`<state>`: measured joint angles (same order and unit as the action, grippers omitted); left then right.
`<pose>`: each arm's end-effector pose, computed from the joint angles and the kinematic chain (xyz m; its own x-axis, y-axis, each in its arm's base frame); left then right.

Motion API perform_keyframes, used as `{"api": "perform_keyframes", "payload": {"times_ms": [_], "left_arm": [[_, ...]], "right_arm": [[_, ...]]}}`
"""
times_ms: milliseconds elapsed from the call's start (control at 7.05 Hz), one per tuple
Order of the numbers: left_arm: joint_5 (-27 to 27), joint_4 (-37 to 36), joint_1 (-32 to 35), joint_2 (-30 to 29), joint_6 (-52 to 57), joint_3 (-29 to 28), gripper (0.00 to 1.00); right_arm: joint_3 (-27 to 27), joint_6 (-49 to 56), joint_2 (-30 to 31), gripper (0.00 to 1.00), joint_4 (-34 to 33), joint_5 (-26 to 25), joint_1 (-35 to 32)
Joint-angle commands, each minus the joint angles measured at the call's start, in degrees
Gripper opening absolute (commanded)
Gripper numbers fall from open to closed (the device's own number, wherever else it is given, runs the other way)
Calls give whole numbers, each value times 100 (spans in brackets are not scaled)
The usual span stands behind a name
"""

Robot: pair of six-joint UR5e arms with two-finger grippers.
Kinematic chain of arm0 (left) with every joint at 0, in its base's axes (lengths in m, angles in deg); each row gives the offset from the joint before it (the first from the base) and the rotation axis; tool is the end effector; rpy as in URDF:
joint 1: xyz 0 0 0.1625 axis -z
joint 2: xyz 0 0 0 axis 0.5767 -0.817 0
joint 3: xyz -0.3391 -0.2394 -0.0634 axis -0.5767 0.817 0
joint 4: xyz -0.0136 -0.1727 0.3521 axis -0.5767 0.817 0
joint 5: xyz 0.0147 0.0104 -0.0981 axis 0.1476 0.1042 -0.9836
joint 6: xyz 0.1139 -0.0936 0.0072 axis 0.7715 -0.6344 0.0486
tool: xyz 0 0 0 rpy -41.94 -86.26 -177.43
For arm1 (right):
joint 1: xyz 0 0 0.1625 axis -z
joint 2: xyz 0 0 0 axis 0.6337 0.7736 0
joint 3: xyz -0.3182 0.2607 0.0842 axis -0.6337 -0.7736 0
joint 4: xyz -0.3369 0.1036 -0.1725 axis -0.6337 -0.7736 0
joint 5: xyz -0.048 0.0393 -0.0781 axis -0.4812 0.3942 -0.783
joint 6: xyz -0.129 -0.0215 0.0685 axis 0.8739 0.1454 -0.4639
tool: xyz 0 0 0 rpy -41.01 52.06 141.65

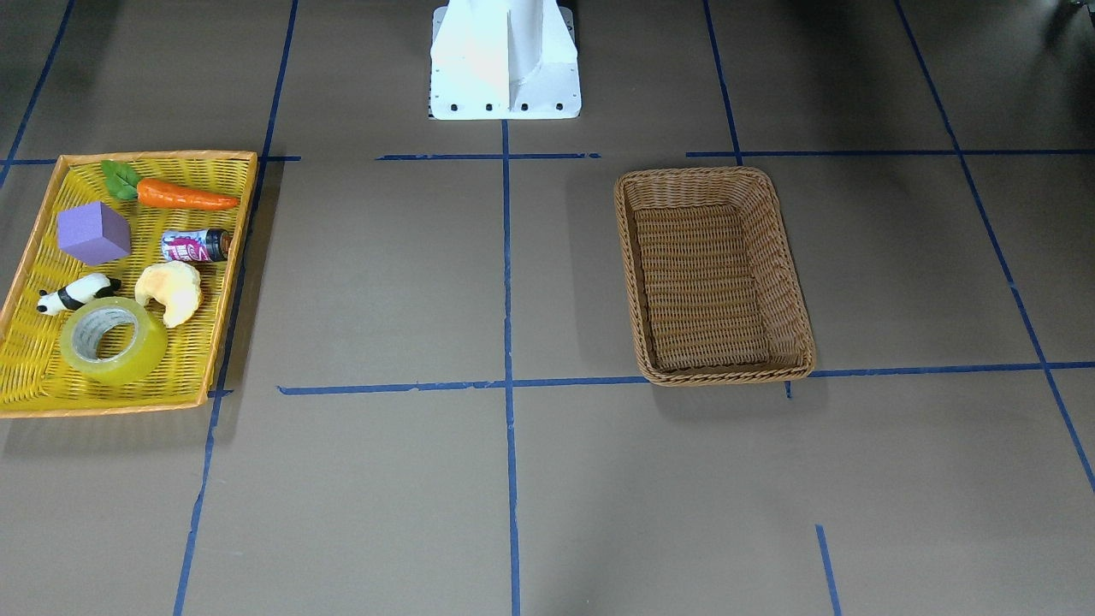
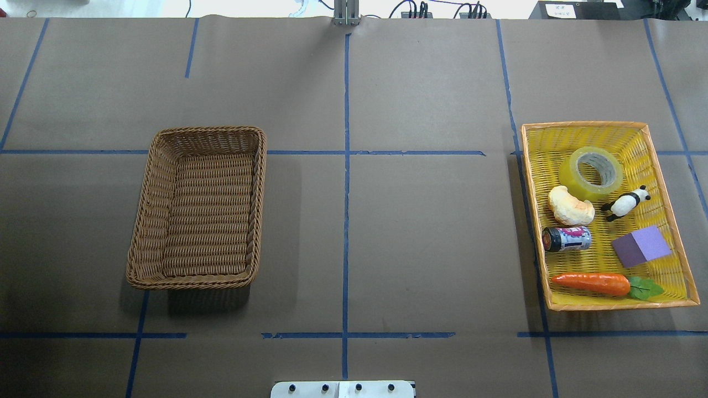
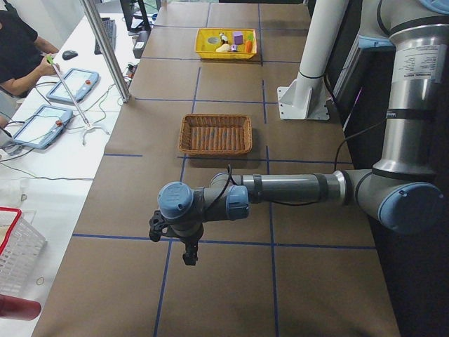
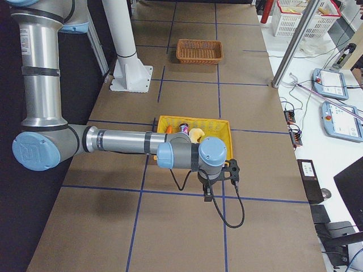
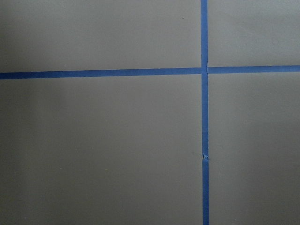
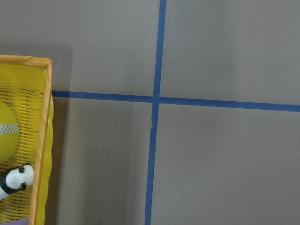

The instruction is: Move tape to another basket

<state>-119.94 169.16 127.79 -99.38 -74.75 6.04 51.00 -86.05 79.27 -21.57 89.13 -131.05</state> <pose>-0.0486 -0.4609 0.7084 0.6962 0.0306 -0.7172 -0.0493 0.9988 -0.0053 0.0388 -0.4646 0.6820 0.6784 -0.0562 0.7325 0.0072 0.9975 0.0700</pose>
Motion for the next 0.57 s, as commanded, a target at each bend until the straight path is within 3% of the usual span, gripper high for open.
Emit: {"api": "perform_keyframes", "payload": {"times_ms": [0,426], "left_arm": [[0,1,-2,-1,2,-8,100],[0,10,-2,-1,2,-8,100]], "right_arm": [[0,28,65,100,54,-15,-3],[0,-16,74,100,55,2,-3]]}}
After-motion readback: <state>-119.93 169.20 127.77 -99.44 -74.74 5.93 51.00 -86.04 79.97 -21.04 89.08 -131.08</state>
